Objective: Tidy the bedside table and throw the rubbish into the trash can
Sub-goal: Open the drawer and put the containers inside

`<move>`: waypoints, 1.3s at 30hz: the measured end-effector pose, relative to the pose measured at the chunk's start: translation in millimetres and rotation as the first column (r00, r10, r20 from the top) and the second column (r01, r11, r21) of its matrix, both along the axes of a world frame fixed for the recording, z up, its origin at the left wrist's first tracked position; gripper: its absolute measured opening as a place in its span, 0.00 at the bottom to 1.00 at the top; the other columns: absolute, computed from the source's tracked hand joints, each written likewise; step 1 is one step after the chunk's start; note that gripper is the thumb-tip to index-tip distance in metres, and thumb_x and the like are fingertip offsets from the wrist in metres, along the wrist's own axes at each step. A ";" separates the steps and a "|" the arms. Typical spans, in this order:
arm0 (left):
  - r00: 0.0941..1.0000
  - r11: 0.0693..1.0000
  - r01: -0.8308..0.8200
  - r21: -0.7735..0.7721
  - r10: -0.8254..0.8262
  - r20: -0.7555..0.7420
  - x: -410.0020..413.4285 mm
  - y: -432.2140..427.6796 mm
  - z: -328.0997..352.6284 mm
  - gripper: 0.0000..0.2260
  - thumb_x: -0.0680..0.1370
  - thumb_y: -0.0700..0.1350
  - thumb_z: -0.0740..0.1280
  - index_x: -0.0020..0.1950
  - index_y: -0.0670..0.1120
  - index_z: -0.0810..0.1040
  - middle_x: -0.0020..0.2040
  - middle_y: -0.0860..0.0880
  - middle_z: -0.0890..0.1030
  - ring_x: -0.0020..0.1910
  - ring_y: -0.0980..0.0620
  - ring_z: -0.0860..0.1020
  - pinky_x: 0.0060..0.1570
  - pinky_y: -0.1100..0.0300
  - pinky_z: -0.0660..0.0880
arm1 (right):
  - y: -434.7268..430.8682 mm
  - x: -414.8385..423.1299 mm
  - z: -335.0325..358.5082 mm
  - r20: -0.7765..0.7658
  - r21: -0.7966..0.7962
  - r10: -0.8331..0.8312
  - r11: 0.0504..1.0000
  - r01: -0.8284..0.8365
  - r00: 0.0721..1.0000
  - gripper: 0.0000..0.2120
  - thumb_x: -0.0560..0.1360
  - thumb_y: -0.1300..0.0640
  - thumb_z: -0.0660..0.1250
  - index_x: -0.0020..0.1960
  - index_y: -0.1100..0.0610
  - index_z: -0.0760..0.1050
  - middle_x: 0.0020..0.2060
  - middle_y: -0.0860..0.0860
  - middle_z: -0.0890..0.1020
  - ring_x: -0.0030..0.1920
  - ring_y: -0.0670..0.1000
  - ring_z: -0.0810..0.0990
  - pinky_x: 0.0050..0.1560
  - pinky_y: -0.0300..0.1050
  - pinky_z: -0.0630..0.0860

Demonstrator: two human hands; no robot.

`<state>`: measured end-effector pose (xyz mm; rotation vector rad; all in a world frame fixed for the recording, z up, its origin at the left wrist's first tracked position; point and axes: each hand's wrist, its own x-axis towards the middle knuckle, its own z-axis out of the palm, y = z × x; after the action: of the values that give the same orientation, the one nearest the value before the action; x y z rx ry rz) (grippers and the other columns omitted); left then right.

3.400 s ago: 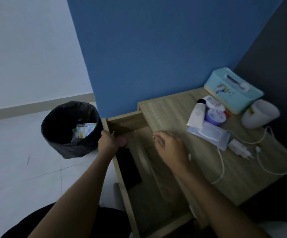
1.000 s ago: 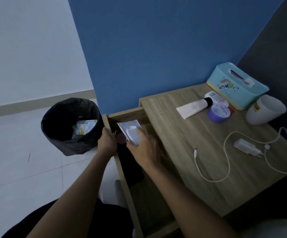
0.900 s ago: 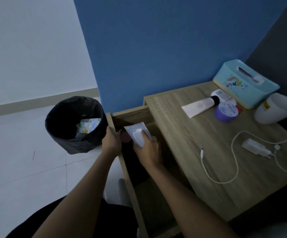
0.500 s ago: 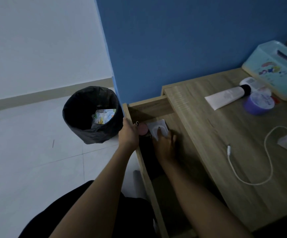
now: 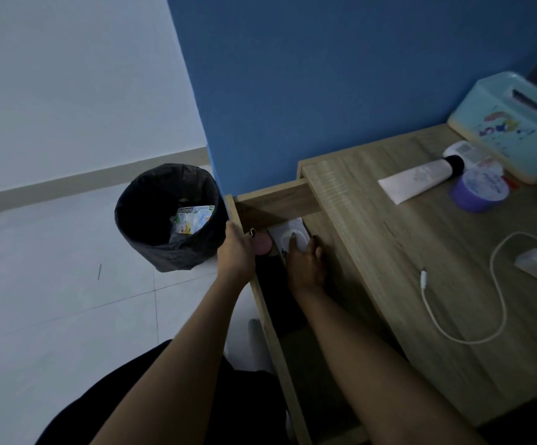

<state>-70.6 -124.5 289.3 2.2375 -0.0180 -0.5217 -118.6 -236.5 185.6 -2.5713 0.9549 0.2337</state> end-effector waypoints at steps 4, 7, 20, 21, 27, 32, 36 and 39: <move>1.000 1.000 -0.003 -0.007 0.003 0.000 0.4 0.0 -1.0 0.16 0.82 0.47 0.55 0.68 0.43 0.62 0.60 0.35 0.76 0.57 0.35 0.76 0.56 0.41 0.75 | -4.6 0.8 2.9 -0.051 -0.017 0.053 0.998 -0.054 0.997 0.29 0.81 0.56 0.55 0.78 0.48 0.46 0.76 0.63 0.50 0.75 0.64 0.53 0.69 0.62 0.62; 1.000 1.000 -0.007 -0.020 0.007 -0.004 0.3 -0.2 -2.6 0.16 0.82 0.47 0.55 0.68 0.44 0.62 0.60 0.35 0.76 0.57 0.34 0.76 0.56 0.40 0.75 | -3.7 1.6 -0.8 0.020 0.000 -0.015 1.000 0.015 1.000 0.28 0.82 0.49 0.53 0.78 0.50 0.47 0.77 0.61 0.51 0.76 0.62 0.53 0.72 0.61 0.57; 0.934 0.973 0.028 0.230 -0.108 0.342 -20.5 -24.2 3.9 0.29 0.81 0.43 0.57 0.75 0.32 0.47 0.76 0.32 0.52 0.76 0.33 0.48 0.75 0.40 0.50 | -48.7 -42.5 152.8 0.585 -0.118 0.105 0.992 -0.043 0.804 0.17 0.74 0.51 0.67 0.61 0.54 0.76 0.53 0.56 0.81 0.55 0.58 0.78 0.53 0.51 0.76; 0.899 0.968 0.090 0.234 -0.180 0.399 -28.7 -33.9 8.8 0.29 0.82 0.45 0.56 0.76 0.33 0.48 0.77 0.34 0.49 0.77 0.35 0.45 0.76 0.41 0.47 | -70.3 -49.2 163.2 0.625 -0.164 0.085 0.986 0.024 0.776 0.16 0.72 0.50 0.68 0.58 0.54 0.77 0.50 0.56 0.82 0.53 0.59 0.78 0.51 0.51 0.77; 0.594 0.748 0.574 0.332 -0.660 0.461 -72.9 -111.1 27.7 0.34 0.78 0.60 0.49 0.78 0.43 0.45 0.79 0.42 0.45 0.78 0.42 0.44 0.70 0.56 0.36 | -193.4 -93.1 186.0 0.601 -0.185 -0.150 0.930 0.318 0.785 0.25 0.71 0.46 0.68 0.66 0.54 0.72 0.59 0.57 0.78 0.62 0.60 0.74 0.61 0.55 0.72; 0.498 0.632 0.655 0.414 -0.773 0.392 -70.5 -136.6 23.9 0.44 0.68 0.74 0.41 0.78 0.52 0.40 0.79 0.45 0.40 0.78 0.43 0.39 0.70 0.56 0.36 | -227.5 -113.2 166.6 0.500 -0.159 -0.228 0.924 0.348 0.835 0.35 0.72 0.47 0.71 0.74 0.52 0.62 0.68 0.57 0.70 0.67 0.58 0.68 0.62 0.51 0.70; 0.522 0.628 0.659 0.415 -0.778 0.348 -62.1 -133.9 24.5 0.51 0.62 0.77 0.39 0.78 0.50 0.42 0.79 0.45 0.43 0.78 0.44 0.41 0.75 0.51 0.41 | -229.2 -118.7 150.3 0.481 -0.097 -0.243 0.940 0.327 0.842 0.37 0.71 0.45 0.71 0.75 0.53 0.61 0.72 0.56 0.64 0.69 0.57 0.65 0.64 0.50 0.68; 0.539 0.633 0.654 0.414 -0.774 0.332 -60.6 -133.9 22.5 0.50 0.65 0.76 0.41 0.79 0.46 0.44 0.79 0.45 0.44 0.78 0.45 0.41 0.76 0.51 0.42 | -230.4 -117.0 140.3 0.506 -0.081 -0.257 0.936 0.342 0.823 0.35 0.71 0.46 0.71 0.74 0.52 0.62 0.73 0.57 0.62 0.69 0.58 0.65 0.63 0.49 0.69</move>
<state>-131.2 -258.4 311.8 2.4829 -1.2781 -0.3678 -235.6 -466.8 325.9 -2.3842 1.1881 -0.5876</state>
